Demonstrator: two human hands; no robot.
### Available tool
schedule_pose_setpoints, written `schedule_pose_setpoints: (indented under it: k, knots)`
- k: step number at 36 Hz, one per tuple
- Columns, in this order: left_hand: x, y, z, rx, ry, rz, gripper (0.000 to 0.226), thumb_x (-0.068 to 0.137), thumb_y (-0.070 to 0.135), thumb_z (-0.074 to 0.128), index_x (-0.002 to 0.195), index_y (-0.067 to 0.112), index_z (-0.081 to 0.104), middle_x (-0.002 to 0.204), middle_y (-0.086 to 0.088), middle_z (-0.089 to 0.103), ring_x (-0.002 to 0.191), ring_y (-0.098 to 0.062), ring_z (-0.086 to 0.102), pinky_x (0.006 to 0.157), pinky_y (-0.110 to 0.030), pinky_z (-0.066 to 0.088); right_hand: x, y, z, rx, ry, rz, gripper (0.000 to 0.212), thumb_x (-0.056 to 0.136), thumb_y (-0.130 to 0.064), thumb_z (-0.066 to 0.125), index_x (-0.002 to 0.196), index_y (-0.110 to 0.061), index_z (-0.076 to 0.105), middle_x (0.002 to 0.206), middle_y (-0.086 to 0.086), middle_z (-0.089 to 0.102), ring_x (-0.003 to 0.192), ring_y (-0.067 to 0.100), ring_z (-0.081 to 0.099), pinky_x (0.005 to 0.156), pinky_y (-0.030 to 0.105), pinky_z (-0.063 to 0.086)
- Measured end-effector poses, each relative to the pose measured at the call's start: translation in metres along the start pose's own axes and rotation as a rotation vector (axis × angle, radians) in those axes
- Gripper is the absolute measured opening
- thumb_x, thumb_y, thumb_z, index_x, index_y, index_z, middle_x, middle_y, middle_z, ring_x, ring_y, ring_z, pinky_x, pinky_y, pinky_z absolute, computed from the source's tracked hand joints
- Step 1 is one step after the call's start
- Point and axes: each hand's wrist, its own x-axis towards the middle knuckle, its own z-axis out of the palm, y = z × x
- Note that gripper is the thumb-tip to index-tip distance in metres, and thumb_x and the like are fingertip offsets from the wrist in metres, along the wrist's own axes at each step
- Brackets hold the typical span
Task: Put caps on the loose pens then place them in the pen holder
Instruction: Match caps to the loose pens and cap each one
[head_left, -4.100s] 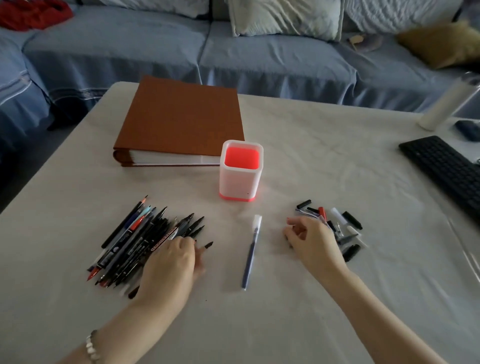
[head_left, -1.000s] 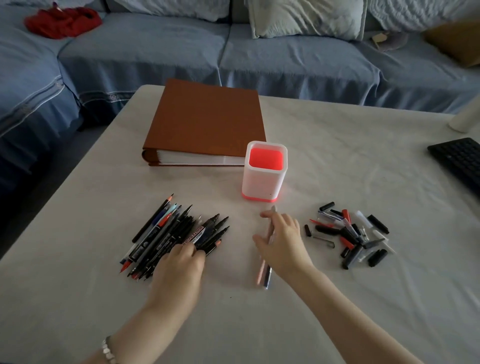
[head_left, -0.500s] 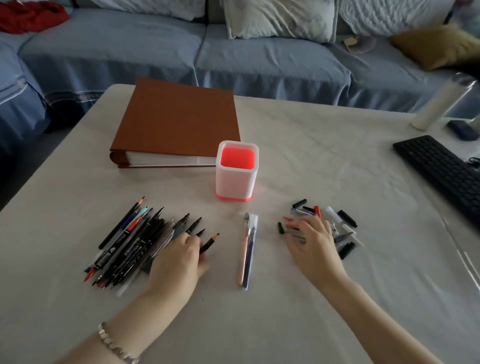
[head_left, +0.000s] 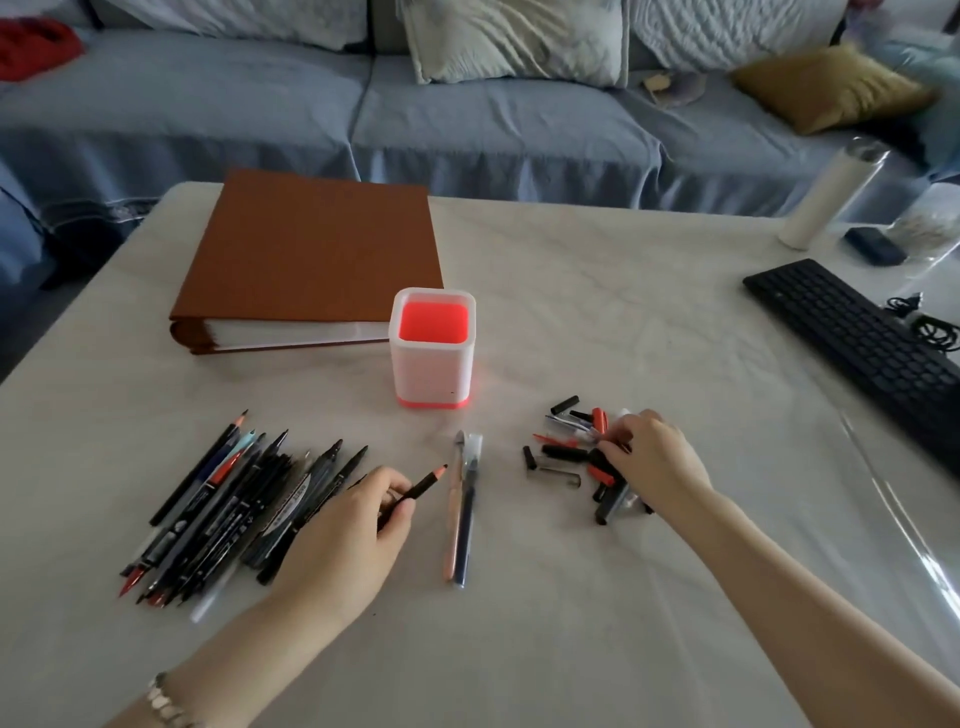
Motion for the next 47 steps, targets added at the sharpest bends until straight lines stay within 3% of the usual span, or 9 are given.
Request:
schedule_pose_setpoints:
  k: [3,8,10,15,29,34,38,43,47]
  knots:
    - [0.001,-0.001,-0.002,-0.139,-0.029,-0.049,0.007,0.087,0.021,0.056,0.085,0.027,0.057,0.068,0.008,0.064,0.058,-0.003,0.056,0.055,-0.017,0.043,-0.003,-0.002,-0.001,0.016,0.043,-0.014,0.023,0.089,-0.028,0.05,0.096,-0.01,0.063,0.097,0.009,0.061,0.091,0.027,0.056,0.072,0.035,0.045]
    - [0.002,0.006,-0.006,-0.406,-0.045,-0.103,0.009,0.085,0.014,0.059,0.086,0.023,0.062,0.064,0.009,0.066,0.043,-0.005,0.046,0.05,-0.017,0.043,-0.024,-0.018,-0.009,0.602,0.006,-0.063,0.004,0.087,-0.015,0.058,0.087,-0.016,0.062,0.076,0.004,0.065,0.065,0.018,0.059,0.056,0.016,0.049]
    - [0.0,0.011,-0.008,-0.489,-0.055,-0.115,0.01,0.084,0.011,0.06,0.087,0.021,0.063,0.062,0.008,0.067,0.043,-0.004,0.046,0.049,-0.015,0.042,-0.034,-0.027,-0.008,0.761,-0.021,-0.098,0.014,0.086,-0.008,0.058,0.083,-0.02,0.064,0.066,-0.001,0.063,0.058,0.013,0.056,0.059,0.021,0.049]
    - [-0.005,0.022,-0.014,-0.605,-0.085,-0.104,0.01,0.082,0.006,0.061,0.085,0.015,0.065,0.059,0.007,0.067,0.045,0.001,0.051,0.048,-0.012,0.041,-0.057,-0.05,-0.009,1.037,-0.06,-0.073,0.017,0.087,-0.005,0.055,0.083,-0.017,0.066,0.055,-0.008,0.059,0.05,0.002,0.051,0.051,0.009,0.042]
    - [-0.011,0.028,-0.023,-0.561,-0.125,-0.07,0.02,0.081,0.008,0.064,0.078,0.028,0.066,0.068,0.002,0.069,0.052,-0.006,0.051,0.054,-0.018,0.043,-0.076,-0.08,-0.019,0.806,-0.104,-0.262,0.02,0.085,-0.012,0.058,0.077,-0.029,0.064,0.056,-0.021,0.059,0.055,-0.001,0.05,0.059,0.006,0.041]
    - [-0.015,0.032,-0.025,-0.449,-0.113,0.035,0.024,0.08,0.011,0.066,0.074,0.034,0.065,0.07,0.014,0.066,0.059,0.003,0.055,0.057,-0.007,0.039,-0.079,-0.085,-0.019,0.789,-0.139,-0.264,0.02,0.085,-0.011,0.059,0.076,-0.028,0.063,0.058,-0.02,0.06,0.055,-0.001,0.051,0.058,0.006,0.041]
    - [-0.018,0.029,-0.021,-0.305,-0.094,0.191,0.032,0.077,0.017,0.058,0.103,0.035,0.059,0.075,0.002,0.063,0.073,-0.008,0.058,0.061,-0.015,0.044,-0.082,-0.088,-0.019,0.836,-0.224,-0.269,0.022,0.083,-0.004,0.059,0.073,-0.023,0.065,0.054,-0.014,0.06,0.051,-0.001,0.05,0.055,0.008,0.041]
    - [-0.022,0.021,-0.023,-0.322,-0.056,0.095,0.015,0.078,0.025,0.069,0.085,0.037,0.064,0.072,0.009,0.065,0.059,-0.007,0.055,0.053,-0.017,0.042,-0.085,-0.088,-0.019,0.925,-0.309,-0.24,0.023,0.083,0.0,0.058,0.072,-0.018,0.067,0.05,-0.006,0.06,0.049,0.0,0.05,0.054,0.009,0.042]
    - [-0.024,0.016,-0.024,-0.369,-0.065,0.045,0.006,0.074,0.033,0.072,0.079,0.034,0.068,0.061,-0.004,0.062,0.047,-0.015,0.047,0.048,-0.025,0.039,-0.088,-0.088,-0.014,0.946,-0.327,-0.219,0.022,0.083,-0.001,0.059,0.073,-0.018,0.068,0.052,-0.004,0.062,0.05,0.001,0.051,0.054,0.01,0.043]
